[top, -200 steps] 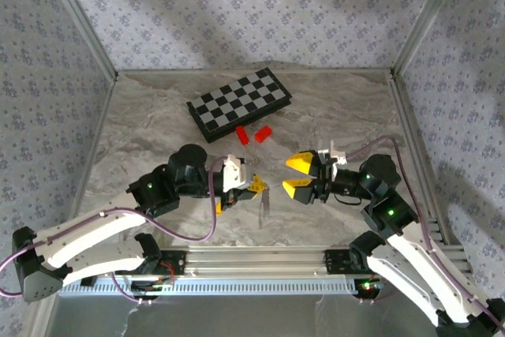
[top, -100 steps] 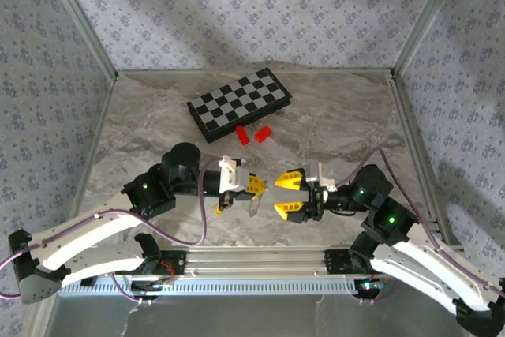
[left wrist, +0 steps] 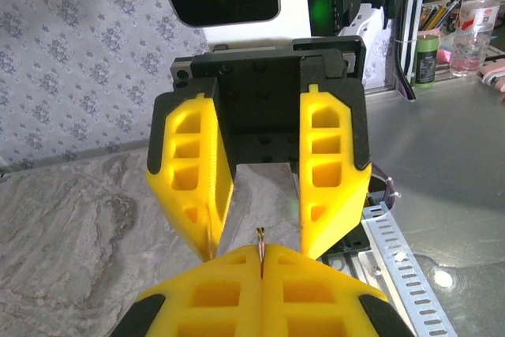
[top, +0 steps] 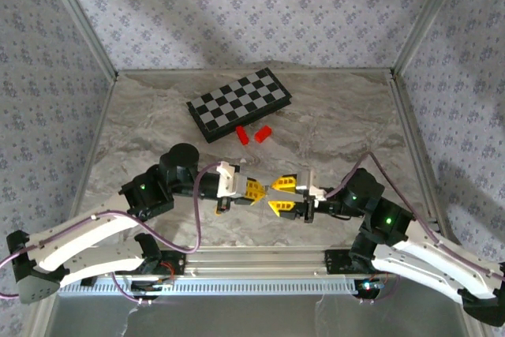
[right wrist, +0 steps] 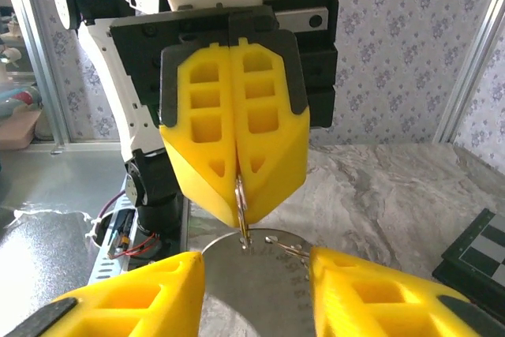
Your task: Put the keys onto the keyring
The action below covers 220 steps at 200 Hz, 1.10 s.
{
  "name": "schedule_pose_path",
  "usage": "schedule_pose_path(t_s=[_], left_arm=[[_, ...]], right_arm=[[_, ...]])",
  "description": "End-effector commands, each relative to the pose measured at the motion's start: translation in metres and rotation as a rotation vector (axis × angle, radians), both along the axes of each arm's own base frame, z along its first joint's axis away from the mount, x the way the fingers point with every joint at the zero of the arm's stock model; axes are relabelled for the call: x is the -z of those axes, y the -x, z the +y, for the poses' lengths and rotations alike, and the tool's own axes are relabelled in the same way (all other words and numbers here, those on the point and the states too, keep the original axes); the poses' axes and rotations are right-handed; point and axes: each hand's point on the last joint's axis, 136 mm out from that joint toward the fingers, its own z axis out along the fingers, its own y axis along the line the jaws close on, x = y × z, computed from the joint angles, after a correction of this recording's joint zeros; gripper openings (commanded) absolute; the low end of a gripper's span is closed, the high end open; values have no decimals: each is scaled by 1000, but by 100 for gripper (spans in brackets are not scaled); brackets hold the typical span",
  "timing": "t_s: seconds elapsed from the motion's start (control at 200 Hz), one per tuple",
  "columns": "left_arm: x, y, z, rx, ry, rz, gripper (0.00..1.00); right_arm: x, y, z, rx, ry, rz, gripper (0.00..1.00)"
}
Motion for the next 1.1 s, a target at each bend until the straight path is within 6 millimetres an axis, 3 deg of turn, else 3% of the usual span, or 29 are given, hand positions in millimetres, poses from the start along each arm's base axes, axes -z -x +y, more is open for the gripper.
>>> schedule_pose_path(t_s=[0.0,0.525,0.68,1.094], left_arm=[[-28,10,5,41,66,-57,0],[-22,12,2,50,43,-55,0],[-21,12,2,50,42,-53,0],[-19,6,1,18,35,-52,0]], right_arm=[[-18,2,-1,4,-30,-33,35],[-21,5,2,-10,-87,-7,27],[-19,2,3,1,-80,-2,19],[-9,8,9,-44,-46,22,19]])
